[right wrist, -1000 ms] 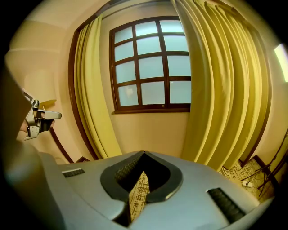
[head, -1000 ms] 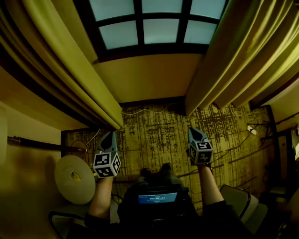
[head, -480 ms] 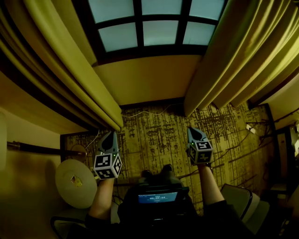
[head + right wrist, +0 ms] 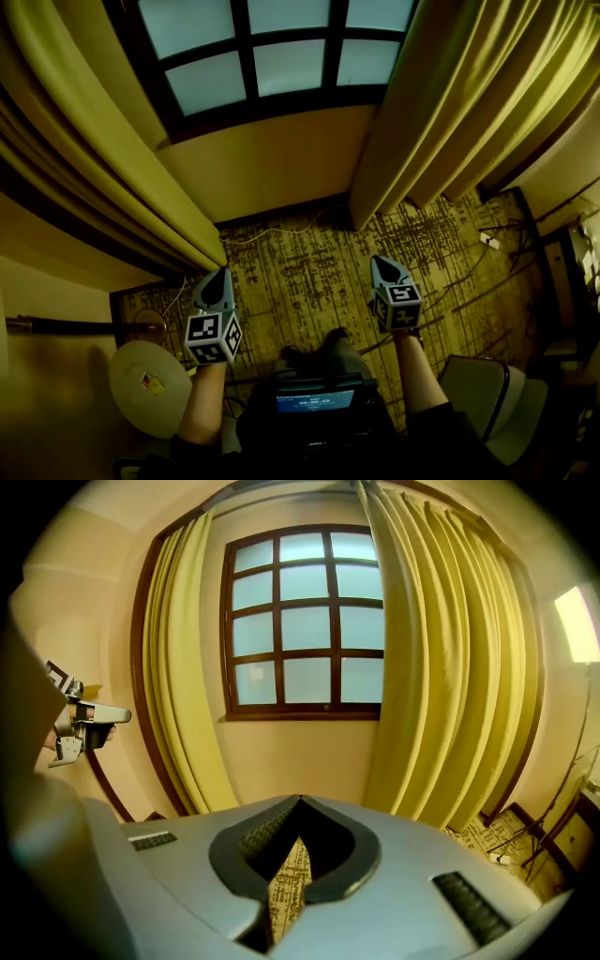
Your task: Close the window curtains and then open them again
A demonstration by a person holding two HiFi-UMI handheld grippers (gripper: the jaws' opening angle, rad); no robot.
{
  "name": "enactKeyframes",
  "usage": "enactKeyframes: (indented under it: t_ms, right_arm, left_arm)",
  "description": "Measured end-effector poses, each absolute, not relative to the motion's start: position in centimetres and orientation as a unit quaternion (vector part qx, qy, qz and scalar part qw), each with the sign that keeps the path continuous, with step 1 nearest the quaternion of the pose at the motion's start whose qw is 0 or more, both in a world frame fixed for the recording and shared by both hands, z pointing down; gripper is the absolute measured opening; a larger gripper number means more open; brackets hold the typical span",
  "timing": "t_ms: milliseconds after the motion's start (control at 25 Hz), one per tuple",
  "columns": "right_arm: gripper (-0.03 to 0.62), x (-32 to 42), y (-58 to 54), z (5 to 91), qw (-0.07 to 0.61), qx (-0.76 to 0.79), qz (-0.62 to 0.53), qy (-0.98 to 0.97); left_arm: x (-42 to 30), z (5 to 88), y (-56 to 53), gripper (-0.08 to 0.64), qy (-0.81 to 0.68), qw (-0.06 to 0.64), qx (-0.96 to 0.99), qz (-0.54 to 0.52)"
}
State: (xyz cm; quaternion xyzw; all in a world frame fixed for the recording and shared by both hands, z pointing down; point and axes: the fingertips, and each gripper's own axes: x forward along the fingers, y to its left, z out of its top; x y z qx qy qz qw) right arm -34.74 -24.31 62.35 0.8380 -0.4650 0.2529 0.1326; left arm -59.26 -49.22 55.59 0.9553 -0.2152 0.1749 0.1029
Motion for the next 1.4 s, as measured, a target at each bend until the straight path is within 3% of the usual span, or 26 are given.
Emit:
enactKeyframes:
  t_ms: [840,1400]
  right_arm:
    - [0.014,-20.6,-4.4,60.4,0.076,0.899,0.263,-0.342]
    - [0.014,-13.1,1.1,60.2,0.063,0.899,0.250,-0.354]
  left_arm:
    - [-37.9,54.4,-33.9,0.010,-0.062,0.056,0.981,0.173]
    - [-25.9,55.1,-26.2,0.010,-0.030,0.042,0.978,0.201]
